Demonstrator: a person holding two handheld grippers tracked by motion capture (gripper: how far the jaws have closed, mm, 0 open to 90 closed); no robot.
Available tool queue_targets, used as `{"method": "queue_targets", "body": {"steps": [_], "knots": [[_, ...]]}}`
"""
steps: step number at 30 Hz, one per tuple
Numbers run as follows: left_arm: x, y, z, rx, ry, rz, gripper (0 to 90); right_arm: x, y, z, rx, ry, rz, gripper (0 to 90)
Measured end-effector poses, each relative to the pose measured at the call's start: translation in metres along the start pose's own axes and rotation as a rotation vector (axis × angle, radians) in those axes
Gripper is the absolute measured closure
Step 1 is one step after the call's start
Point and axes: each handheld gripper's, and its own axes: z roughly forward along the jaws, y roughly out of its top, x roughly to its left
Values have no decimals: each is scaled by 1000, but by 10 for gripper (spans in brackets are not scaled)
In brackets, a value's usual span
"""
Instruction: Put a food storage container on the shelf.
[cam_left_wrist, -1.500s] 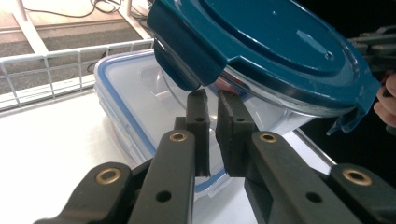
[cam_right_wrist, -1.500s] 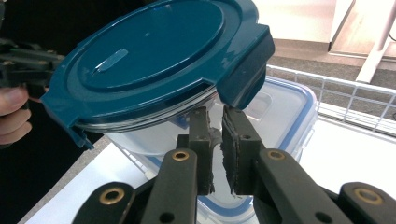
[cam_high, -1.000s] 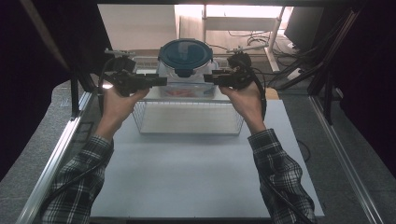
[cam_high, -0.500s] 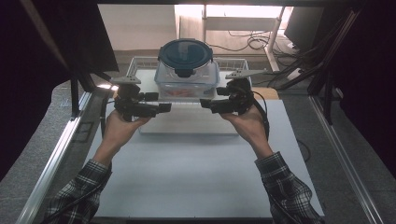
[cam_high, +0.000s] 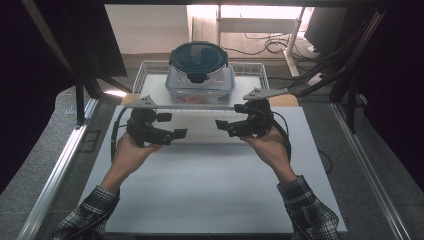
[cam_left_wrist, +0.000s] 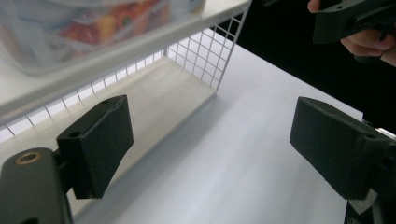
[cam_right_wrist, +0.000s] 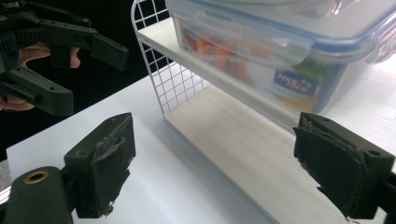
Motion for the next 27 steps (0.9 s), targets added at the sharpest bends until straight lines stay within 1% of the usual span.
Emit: {"method": "queue_targets", "body": {"steps": [1,2,3,4,5,9,13,14,15,16,18,19,20,22,25,26,27], "knots": [[-2,-3,0,1,2,1,109,2,-4,-1,2,1,-6,105],[-4,-5,1,1,3,3,109,2,-4,-1,2,1,-6,105],[-6,-10,1,3,-3,4,102,4,-9,-2,6,-1,-11,92],[-6,-10,1,3,-3,4,96,4,-9,-2,6,-1,-11,92],[-8,-15,2,5,4,5,91,6,-13,-2,16,1,-23,78],[-13,-25,5,13,9,4,81,11,-22,-4,30,-5,-47,52],[-17,-37,7,29,22,6,70,14,-33,-5,48,-2,-56,28],[-17,-37,7,29,22,6,69,14,-33,-5,48,-2,-56,28],[-19,-42,8,34,23,-2,65,15,-40,-5,58,-4,-64,24],[-19,-42,8,34,23,-2,64,15,-40,-5,58,-4,-64,24],[-21,-50,8,35,24,-11,62,17,-49,-6,64,-4,-59,20],[-21,-50,8,35,24,-11,60,17,-49,-6,64,-4,-59,20],[-22,-55,8,38,23,-17,57,17,-54,-6,65,4,-50,22],[-23,-62,8,42,24,-19,55,17,-60,-7,72,8,-49,26],[-26,-71,9,42,27,-36,50,19,-69,-8,73,1,-52,27],[-26,-75,9,48,25,-33,48,19,-72,-8,73,-1,-52,27],[-26,-75,9,48,25,-33,47,19,-72,-8,73,-1,-52,27]]}}
